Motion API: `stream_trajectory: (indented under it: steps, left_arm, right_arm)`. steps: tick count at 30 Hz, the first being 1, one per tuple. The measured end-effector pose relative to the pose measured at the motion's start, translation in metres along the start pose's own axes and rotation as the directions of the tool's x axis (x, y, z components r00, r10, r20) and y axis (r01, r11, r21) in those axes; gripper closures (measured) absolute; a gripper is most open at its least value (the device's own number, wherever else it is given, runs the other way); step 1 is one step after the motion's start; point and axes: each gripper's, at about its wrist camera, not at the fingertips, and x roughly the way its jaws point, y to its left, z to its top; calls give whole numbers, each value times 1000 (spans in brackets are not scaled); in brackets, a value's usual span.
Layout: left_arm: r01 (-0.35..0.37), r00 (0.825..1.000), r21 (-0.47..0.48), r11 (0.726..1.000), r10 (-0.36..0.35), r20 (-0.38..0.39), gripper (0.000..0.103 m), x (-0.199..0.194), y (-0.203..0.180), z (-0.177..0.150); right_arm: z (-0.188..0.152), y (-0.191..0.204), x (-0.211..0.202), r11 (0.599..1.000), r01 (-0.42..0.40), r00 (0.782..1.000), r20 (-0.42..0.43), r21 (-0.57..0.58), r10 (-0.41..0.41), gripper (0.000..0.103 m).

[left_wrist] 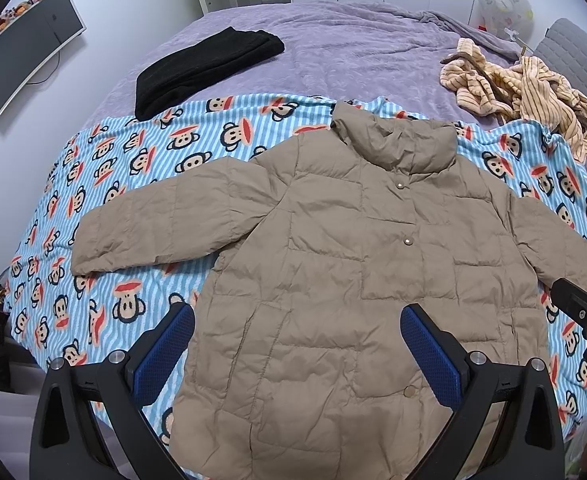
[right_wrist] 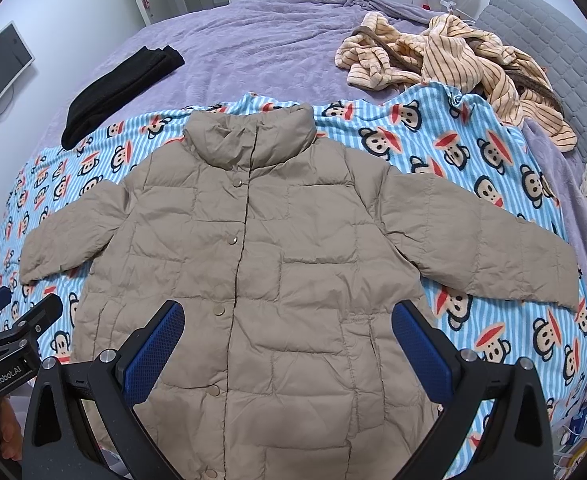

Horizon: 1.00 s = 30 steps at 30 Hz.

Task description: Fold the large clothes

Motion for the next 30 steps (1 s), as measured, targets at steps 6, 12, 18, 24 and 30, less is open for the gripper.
stream_trajectory:
  steps: [6, 12, 18, 24, 30]
  left_arm:
    - [-1, 1000, 0, 1000, 1, 0, 0, 0, 1, 0]
    - [-2, 1000, 1, 1000, 2, 1, 0, 0, 0, 0]
    - [-1, 1000, 1, 1000, 1, -1, 0, 0, -1, 0]
    - [-3, 1000, 1, 1000, 3, -2, 0, 1, 2, -1]
    - [-6, 1000, 1, 1000, 6, -7, 0, 2, 5, -7]
  right_arm:
    - [0, 0, 0, 1000, 0, 1000, 1, 0, 0, 0]
    - [0, -1, 0, 1000, -1, 1000, 1, 1, 1, 0]
    - [-1, 0, 0, 1000, -1, 1000, 2, 0, 1, 0]
    - [0, -2, 0, 1000, -2, 1000, 1, 1, 2, 0]
    - [0, -3, 1, 1000, -3, 1000, 2, 0, 3, 0]
